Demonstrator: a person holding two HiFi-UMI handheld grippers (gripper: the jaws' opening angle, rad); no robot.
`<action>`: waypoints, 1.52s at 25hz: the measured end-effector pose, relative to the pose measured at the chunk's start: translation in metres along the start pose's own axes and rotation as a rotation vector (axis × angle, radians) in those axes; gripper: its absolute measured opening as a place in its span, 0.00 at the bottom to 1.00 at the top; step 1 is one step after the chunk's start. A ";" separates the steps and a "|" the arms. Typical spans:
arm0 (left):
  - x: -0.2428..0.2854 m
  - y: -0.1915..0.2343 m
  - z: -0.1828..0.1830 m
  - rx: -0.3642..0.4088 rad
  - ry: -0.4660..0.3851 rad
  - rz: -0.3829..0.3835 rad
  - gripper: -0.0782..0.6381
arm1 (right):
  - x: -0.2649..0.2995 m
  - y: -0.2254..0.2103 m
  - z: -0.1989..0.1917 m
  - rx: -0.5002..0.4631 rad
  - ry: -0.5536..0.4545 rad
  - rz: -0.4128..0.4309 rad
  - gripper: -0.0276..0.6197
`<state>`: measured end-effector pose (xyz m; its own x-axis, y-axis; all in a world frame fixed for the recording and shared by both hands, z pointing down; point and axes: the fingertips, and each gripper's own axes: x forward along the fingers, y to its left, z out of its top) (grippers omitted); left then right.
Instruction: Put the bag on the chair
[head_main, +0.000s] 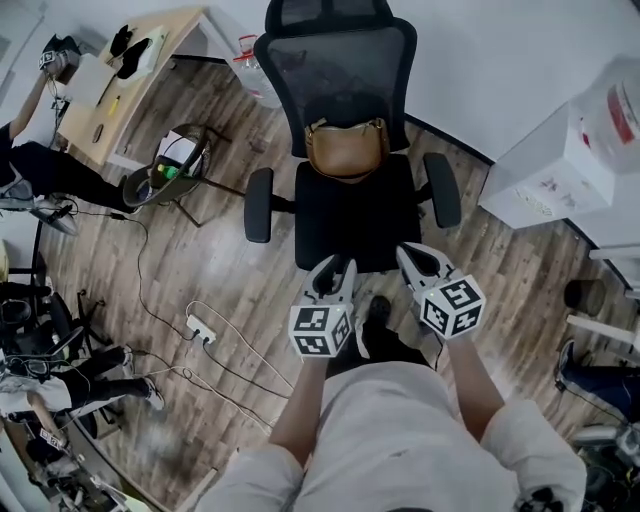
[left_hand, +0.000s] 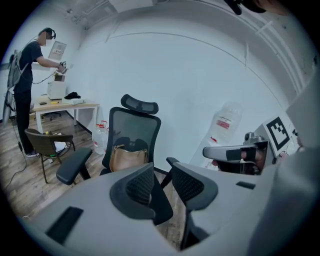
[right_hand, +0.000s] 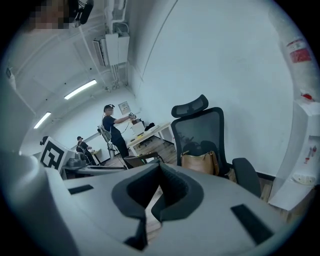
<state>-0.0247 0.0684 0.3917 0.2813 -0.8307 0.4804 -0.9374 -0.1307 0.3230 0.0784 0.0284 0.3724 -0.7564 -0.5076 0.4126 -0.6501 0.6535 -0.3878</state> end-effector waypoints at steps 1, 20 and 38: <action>-0.003 -0.002 0.005 0.009 -0.009 -0.009 0.27 | -0.002 0.003 0.005 -0.008 -0.013 0.001 0.05; -0.052 -0.041 0.074 0.118 -0.145 -0.091 0.15 | -0.053 0.055 0.059 -0.090 -0.156 0.041 0.05; -0.081 -0.045 0.072 0.147 -0.156 -0.087 0.12 | -0.072 0.064 0.048 -0.159 -0.167 -0.019 0.05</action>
<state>-0.0200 0.1023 0.2795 0.3383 -0.8849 0.3201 -0.9339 -0.2739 0.2299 0.0879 0.0803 0.2782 -0.7539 -0.5983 0.2715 -0.6551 0.7161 -0.2411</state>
